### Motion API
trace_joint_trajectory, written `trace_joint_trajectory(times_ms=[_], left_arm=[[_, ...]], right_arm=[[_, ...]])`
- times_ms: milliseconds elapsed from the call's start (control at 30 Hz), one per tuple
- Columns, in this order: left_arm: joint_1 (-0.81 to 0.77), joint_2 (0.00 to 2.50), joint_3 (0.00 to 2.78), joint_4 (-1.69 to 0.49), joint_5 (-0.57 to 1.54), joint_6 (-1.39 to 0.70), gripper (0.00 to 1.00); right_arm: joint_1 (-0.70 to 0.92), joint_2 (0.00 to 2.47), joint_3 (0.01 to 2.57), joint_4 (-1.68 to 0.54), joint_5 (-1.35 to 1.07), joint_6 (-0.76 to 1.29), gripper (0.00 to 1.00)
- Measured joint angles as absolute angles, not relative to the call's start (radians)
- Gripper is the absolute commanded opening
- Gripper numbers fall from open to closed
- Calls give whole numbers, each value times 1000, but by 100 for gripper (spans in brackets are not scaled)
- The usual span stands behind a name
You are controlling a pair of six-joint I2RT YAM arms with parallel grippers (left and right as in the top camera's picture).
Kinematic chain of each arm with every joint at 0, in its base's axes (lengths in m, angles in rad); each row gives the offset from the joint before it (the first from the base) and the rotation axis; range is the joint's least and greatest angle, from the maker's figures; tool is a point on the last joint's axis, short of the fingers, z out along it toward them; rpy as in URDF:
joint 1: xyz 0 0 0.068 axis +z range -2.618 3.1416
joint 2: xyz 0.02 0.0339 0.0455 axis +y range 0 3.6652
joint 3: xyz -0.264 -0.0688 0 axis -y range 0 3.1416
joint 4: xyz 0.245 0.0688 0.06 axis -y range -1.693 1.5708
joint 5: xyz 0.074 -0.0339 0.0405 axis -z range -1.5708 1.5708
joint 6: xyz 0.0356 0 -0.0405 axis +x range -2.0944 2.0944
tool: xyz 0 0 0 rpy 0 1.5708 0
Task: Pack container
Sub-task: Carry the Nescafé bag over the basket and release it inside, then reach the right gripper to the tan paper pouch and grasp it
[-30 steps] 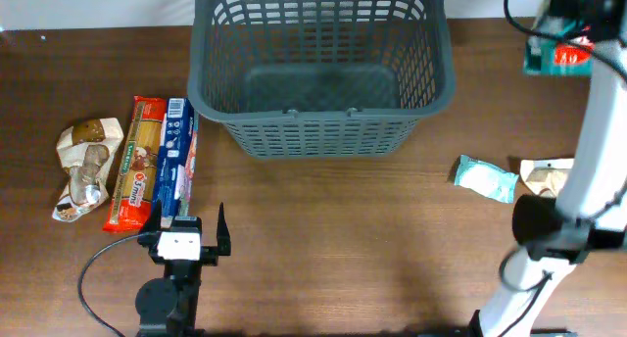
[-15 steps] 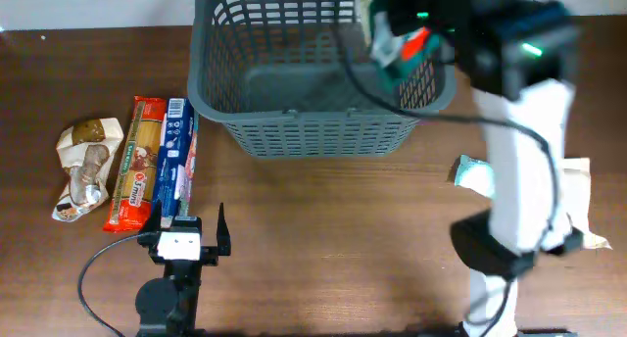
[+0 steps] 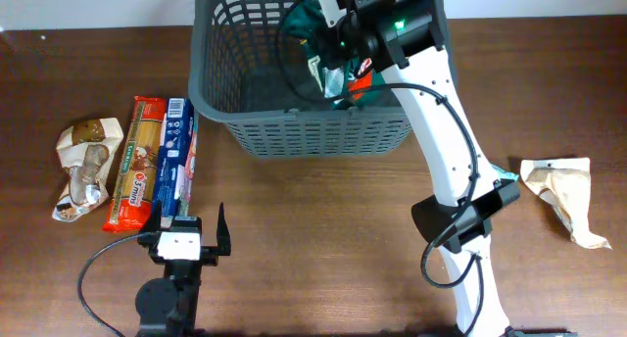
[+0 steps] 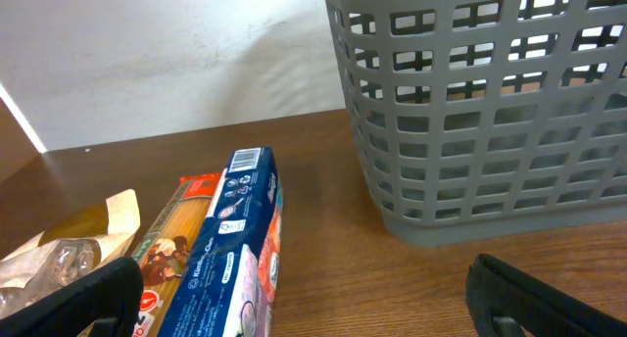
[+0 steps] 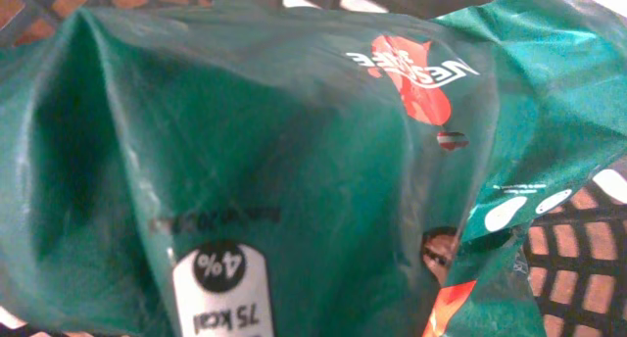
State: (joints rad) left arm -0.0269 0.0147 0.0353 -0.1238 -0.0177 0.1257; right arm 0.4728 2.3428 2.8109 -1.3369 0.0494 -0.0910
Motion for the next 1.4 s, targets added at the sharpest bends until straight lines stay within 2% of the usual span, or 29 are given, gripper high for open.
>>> trace_joint_trajectory(times_ms=[33, 67, 100, 167, 300, 567, 633, 733, 833, 933, 1033, 1200, 1400], left_arm=[[-27, 15, 35, -124, -18, 126, 99], [-27, 15, 35, -124, -18, 126, 99], [-27, 15, 35, -124, -18, 126, 99], [-27, 15, 35, -124, -18, 126, 99], [-27, 15, 35, -124, -18, 126, 99], [-27, 15, 35, -124, -18, 126, 99], [-27, 15, 35, -124, -18, 126, 99], [-27, 15, 35, -124, -18, 126, 99], [-27, 15, 35, -124, -18, 126, 99], [-27, 15, 35, -124, -18, 126, 99], [-27, 15, 35, -124, -18, 126, 99], [-27, 15, 35, -124, -18, 126, 99], [-27, 15, 35, -124, -18, 126, 99]], right_arm=[[475, 2343, 2803, -1337, 49, -89, 7], [477, 2344, 2791, -1339, 49, -89, 28], [478, 2345, 2782, -1342, 49, -84, 37], [478, 2348, 2775, -1343, 51, -85, 46], [479, 2344, 2775, -1348, 78, -89, 57], [440, 2196, 2772, -1394, 212, -94, 57], [372, 2106, 2761, -1398, 217, -97, 57], [185, 1953, 2691, -1370, 200, -99, 58], [-92, 1801, 2529, -1302, 131, -99, 59], [-356, 1701, 2321, -1216, 45, -97, 65], [-514, 1678, 2120, -1140, -35, -103, 66], [-642, 1715, 1740, -1010, -155, -213, 66], [-645, 1729, 1448, -921, -173, -388, 72]])
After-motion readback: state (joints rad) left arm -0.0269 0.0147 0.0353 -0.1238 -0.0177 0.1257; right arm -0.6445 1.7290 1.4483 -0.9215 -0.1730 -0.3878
